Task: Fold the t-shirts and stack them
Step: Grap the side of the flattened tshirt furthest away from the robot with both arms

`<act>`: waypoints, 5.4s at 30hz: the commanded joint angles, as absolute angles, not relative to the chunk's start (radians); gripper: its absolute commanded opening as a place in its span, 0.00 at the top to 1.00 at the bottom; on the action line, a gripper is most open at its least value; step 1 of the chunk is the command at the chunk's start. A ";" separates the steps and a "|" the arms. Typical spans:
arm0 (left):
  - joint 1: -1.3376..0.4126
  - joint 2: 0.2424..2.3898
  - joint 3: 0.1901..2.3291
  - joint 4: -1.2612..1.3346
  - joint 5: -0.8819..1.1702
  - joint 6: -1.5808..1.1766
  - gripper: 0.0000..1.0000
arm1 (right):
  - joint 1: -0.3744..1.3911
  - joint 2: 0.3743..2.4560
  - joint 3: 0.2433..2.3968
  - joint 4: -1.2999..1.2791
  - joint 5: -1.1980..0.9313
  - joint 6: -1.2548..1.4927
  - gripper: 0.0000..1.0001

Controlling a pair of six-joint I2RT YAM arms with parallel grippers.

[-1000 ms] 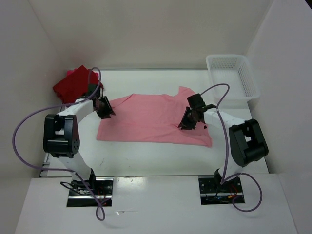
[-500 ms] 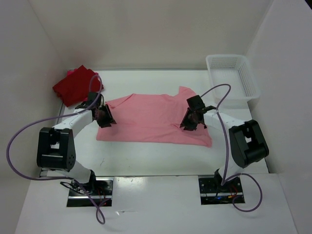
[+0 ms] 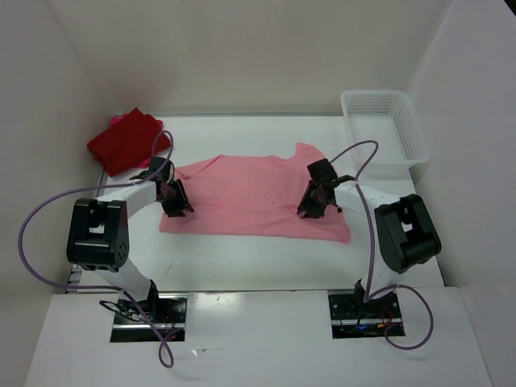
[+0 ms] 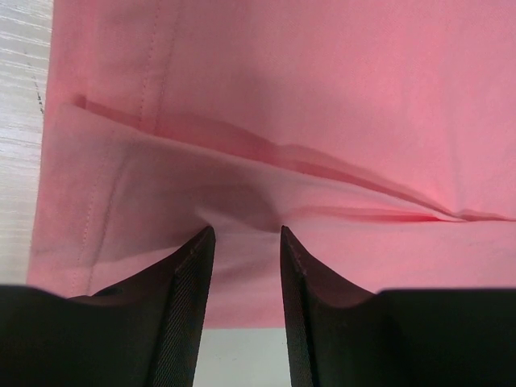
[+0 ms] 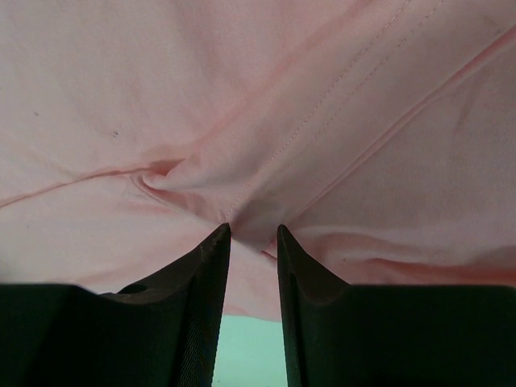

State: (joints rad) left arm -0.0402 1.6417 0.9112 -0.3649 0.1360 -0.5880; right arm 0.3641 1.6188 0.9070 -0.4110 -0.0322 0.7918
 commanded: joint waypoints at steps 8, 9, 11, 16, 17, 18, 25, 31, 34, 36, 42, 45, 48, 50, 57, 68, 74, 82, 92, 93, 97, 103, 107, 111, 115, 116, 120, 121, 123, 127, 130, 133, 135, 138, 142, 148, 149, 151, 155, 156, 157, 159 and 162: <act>-0.028 1.654 0.881 -0.360 0.121 -0.607 0.54 | 0.385 1.666 0.956 -0.387 -0.051 0.775 0.76; -0.018 1.654 0.881 -0.373 0.121 -0.607 0.54 | 0.385 1.666 0.969 -0.387 -0.037 0.775 0.82; 0.005 1.641 0.859 -0.382 0.121 -0.620 0.54 | 0.385 1.675 0.995 -0.387 -0.023 0.755 0.87; 0.089 1.614 0.821 -0.400 0.173 -0.640 0.50 | 0.385 1.701 1.057 -0.396 0.014 0.720 0.94; 0.098 1.614 0.810 -0.400 0.173 -0.640 0.50 | 0.385 1.725 1.084 -0.396 0.014 0.707 0.94; 0.107 1.614 0.810 -0.409 0.173 -0.640 0.50 | 0.385 1.738 1.103 -0.396 0.014 0.707 0.94; 0.118 1.595 0.831 -0.420 0.199 -0.640 0.43 | 0.385 1.884 1.290 -0.437 0.063 0.621 0.93; 0.118 1.562 0.887 -0.442 0.199 -0.640 0.43 | 0.394 1.980 1.446 -0.451 0.052 0.589 0.88; 0.118 1.562 0.896 -0.451 0.210 -0.640 0.43 | 0.416 2.020 1.525 -0.500 0.043 0.566 0.68; 0.118 1.562 0.896 -0.451 0.210 -0.640 0.43 | 0.442 2.033 1.546 -0.525 0.052 0.542 0.63; 0.118 1.514 0.955 -0.451 0.199 -0.640 0.43 | 0.442 1.884 1.488 -0.525 0.103 0.532 0.73; 0.118 1.528 1.061 -0.437 0.158 -0.658 0.43 | 0.442 1.790 1.418 -0.503 0.088 0.532 0.89; 0.118 1.597 1.121 -0.361 0.147 -0.716 0.50 | 0.442 1.737 1.347 -0.480 0.055 0.551 0.99; 0.118 1.649 1.147 -0.321 0.117 -0.755 0.57 | 0.442 1.724 1.312 -0.471 0.046 0.551 0.99; 0.127 1.804 1.209 -0.241 0.060 -0.916 0.47 | 0.442 1.690 1.299 -0.457 0.037 0.540 0.96; 0.127 1.917 1.221 -0.147 0.081 -1.054 0.47 | 0.442 1.629 1.253 -0.476 0.006 0.531 0.94; 0.127 1.957 1.233 -0.126 0.091 -1.063 0.55 | 0.442 1.629 1.246 -0.466 0.028 0.531 0.88; 0.127 1.910 1.213 -0.103 0.123 -1.083 0.73 | 0.391 1.778 1.451 -0.457 0.086 0.479 0.73; 0.127 1.875 1.258 -0.147 0.133 -1.025 0.91 | 0.302 2.138 1.799 -0.422 0.205 0.446 0.62; 0.127 1.875 1.258 -0.147 0.143 -1.025 0.93 | 0.302 2.185 1.824 -0.422 0.215 0.446 0.60; 0.127 1.875 1.278 -0.147 0.152 -1.025 0.96 | 0.278 2.302 2.010 -0.442 0.227 0.425 0.54; 0.127 1.894 1.330 -0.187 0.152 -0.991 1.00 | 0.268 2.558 2.440 -0.621 0.244 0.361 0.53; 0.127 1.894 1.330 -0.187 0.152 -0.991 1.00 | 0.268 2.632 2.516 -0.661 0.244 0.350 0.54; 0.127 1.904 1.330 -0.187 0.152 -0.991 1.00 | 0.268 2.632 2.497 -0.650 0.244 0.315 0.54; 0.127 1.913 1.330 -0.178 0.170 -1.000 1.00 | 0.268 2.643 2.487 -0.650 0.226 0.314 0.54; 0.127 1.922 1.341 -0.178 0.170 -1.000 1.00 | 0.268 2.643 2.487 -0.650 0.225 0.314 0.54; 0.127 1.922 1.341 -0.178 0.170 -1.000 1.00 | 0.278 2.652 2.461 -0.661 0.204 0.314 0.56; 0.127 1.922 1.341 -0.178 0.170 -1.000 1.00 | 0.278 2.652 2.445 -0.661 0.204 0.314 0.56; 0.127 1.922 1.341 -0.178 0.170 -1.000 1.00 | 0.278 2.652 2.436 -0.661 0.204 0.314 0.56; 0.127 1.922 1.331 -0.169 0.170 -1.000 1.00 | 0.287 2.643 2.413 -0.661 0.195 0.314 0.58; 0.127 1.922 1.322 -0.169 0.170 -1.000 1.00 | 0.287 2.643 2.393 -0.661 0.195 0.314 0.58; 0.127 1.922 1.322 -0.169 0.170 -1.000 1.00 | 0.287 2.643 2.393 -0.661 0.195 0.314 0.58; 0.127 1.922 1.322 -0.169 0.170 -1.000 1.00 | 0.287 2.654 2.393 -0.661 0.195 0.314 0.61; 0.127 1.922 1.322 -0.160 0.179 -1.000 1.00 | 0.287 2.666 2.422 -0.661 0.215 0.314 0.61; 0.127 1.922 1.322 -0.160 0.179 -1.009 1.00 | 0.287 2.701 2.473 -0.683 0.215 0.314 0.70; 0.127 1.922 1.322 -0.160 0.189 -1.009 1.00 | 0.287 2.724 2.546 -0.718 0.215 0.314 0.92; 0.127 1.922 1.322 -0.160 0.189 -1.009 1.00 | 0.287 2.724 2.546 -0.718 0.215 0.324 0.94; 0.127 1.922 1.322 -0.160 0.189 -1.009 1.00 | 0.287 2.714 2.572 -0.727 0.224 0.333 0.99; 0.127 1.922 1.322 -0.160 0.189 -1.009 1.00 | 0.287 2.642 2.597 -0.716 0.233 0.333 1.00; 0.127 1.922 1.322 -0.160 0.198 -1.009 1.00 | 0.287 2.613 2.609 -0.716 0.233 0.333 1.00; 0.127 1.913 1.322 -0.160 0.198 -1.009 1.00 | 0.287 2.597 2.609 -0.725 0.233 0.342 1.00; 0.127 1.901 1.322 -0.160 0.198 -1.000 1.00 | 0.275 2.565 2.573 -0.738 0.207 0.342 1.00; 0.136 1.882 1.322 -0.169 0.198 -0.991 1.00 | 0.262 2.470 2.423 -0.712 0.207 0.353 1.00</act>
State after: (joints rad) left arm 0.1272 1.9152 1.3037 -0.1856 0.1837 -1.0176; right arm 0.2733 2.6331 2.5031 -0.7219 0.2028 0.3397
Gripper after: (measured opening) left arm 0.004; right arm 0.007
